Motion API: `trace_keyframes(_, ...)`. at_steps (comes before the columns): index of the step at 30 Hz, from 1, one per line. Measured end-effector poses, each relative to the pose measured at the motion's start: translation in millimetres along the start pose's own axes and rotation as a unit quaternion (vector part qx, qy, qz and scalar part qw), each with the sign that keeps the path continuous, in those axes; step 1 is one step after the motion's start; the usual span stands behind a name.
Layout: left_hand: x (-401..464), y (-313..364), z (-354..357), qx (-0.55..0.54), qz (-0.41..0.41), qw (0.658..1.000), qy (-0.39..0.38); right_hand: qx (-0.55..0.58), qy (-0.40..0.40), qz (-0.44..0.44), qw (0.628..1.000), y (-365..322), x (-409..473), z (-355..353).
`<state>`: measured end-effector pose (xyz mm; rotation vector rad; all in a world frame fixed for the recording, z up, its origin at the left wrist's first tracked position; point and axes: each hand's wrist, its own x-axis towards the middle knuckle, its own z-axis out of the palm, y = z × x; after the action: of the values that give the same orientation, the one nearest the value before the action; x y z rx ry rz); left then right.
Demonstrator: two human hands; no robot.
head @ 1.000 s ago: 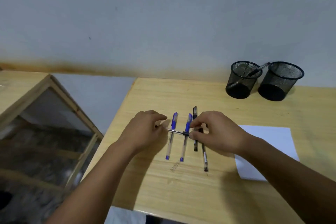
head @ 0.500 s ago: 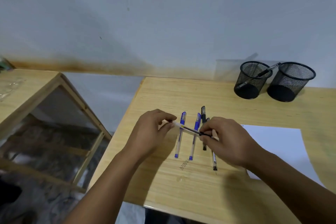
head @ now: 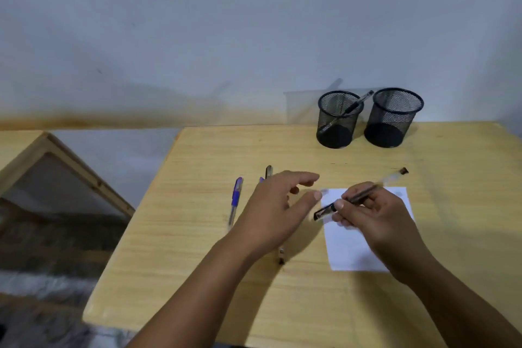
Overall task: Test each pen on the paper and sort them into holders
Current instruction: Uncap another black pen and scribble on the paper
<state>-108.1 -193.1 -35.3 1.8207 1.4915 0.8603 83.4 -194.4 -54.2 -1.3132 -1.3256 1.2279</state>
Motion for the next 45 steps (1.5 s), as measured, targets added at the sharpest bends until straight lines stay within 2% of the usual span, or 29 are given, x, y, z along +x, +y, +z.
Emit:
trace_keyframes(3, 0, -2, 22, 0.038, -0.019, 0.997, -0.059, 0.085, 0.003, 0.020, 0.996, 4, 1, -17)
trace_keyframes(8, 10, 7, 44, 0.002, -0.021, 1.000, -0.009, 0.132, 0.008, 0.038, 0.990, 11, 4, -31)
trace_keyframes(12, 17, 11, 58, 0.038, 0.022, 0.999, -0.004, 0.096, 0.022, 0.040, 0.994, 12, 10, -42)
trace_keyframes(18, 35, 10, 53, 0.071, 0.099, 0.990, -0.073, 0.063, 0.021, 0.032, 0.997, 10, 13, -57)
trace_keyframes(23, 38, 11, 50, 0.030, 0.049, 0.992, -0.113, 0.125, 0.032, 0.023, 0.991, 13, 12, -52)
trace_keyframes(34, 34, 16, 38, -0.052, -0.056, 0.986, -0.151, 0.128, 0.024, -0.013, 0.991, 9, 11, -47)
trace_keyframes(37, 31, 18, 37, -0.073, -0.070, 0.986, -0.136, 0.129, 0.021, 0.000, 0.991, 5, 10, -47)
trace_keyframes(45, 22, 24, 41, -0.089, -0.046, 0.991, -0.092, 0.111, 0.010, 0.012, 0.994, 1, 4, -48)
